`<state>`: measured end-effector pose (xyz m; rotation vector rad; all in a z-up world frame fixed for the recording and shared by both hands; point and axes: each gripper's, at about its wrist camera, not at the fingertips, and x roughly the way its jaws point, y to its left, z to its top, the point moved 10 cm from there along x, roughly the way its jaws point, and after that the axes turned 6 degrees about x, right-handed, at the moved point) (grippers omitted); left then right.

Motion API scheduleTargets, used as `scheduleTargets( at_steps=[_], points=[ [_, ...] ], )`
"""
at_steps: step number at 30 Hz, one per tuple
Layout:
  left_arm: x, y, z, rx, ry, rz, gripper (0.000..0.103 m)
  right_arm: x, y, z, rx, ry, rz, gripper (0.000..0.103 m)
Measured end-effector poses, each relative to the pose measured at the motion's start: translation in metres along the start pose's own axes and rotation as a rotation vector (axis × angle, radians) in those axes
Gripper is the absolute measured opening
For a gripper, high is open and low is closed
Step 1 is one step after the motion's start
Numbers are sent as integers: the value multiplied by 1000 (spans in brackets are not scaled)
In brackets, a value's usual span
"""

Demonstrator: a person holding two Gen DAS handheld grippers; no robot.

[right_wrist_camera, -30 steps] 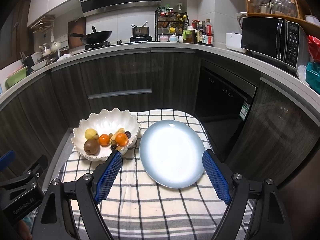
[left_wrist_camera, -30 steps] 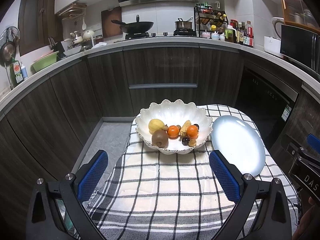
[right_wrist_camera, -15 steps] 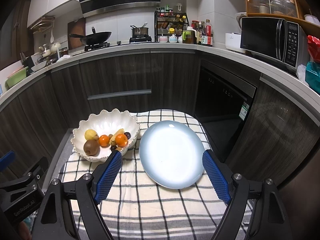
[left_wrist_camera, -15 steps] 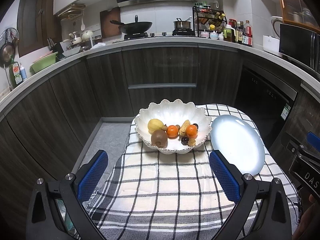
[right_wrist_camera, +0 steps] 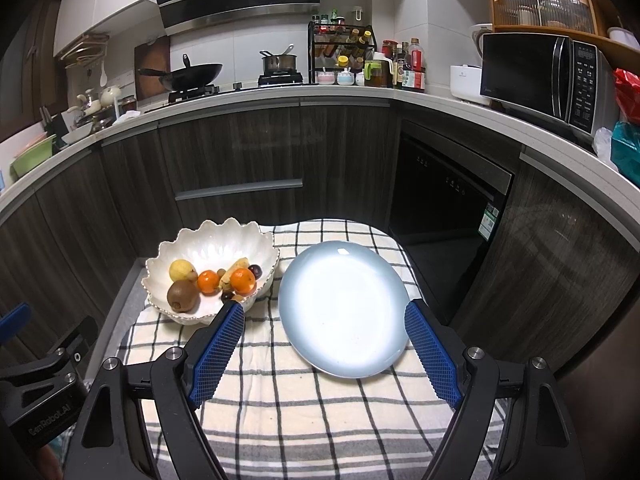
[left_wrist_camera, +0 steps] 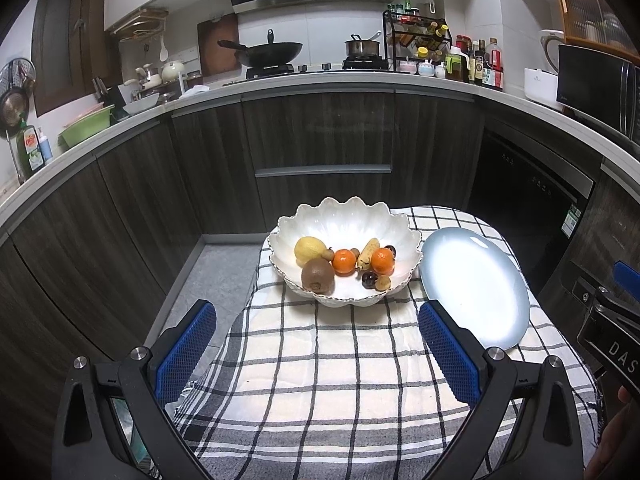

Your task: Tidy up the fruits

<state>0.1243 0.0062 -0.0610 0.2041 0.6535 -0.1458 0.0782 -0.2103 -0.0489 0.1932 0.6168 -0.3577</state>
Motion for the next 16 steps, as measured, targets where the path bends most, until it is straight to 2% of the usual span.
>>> scheduleTargets(
  at_steps=[16],
  points=[
    [6,1,-5,17,0,2,103,1,1,1,4,2,-2,83]
  ],
)
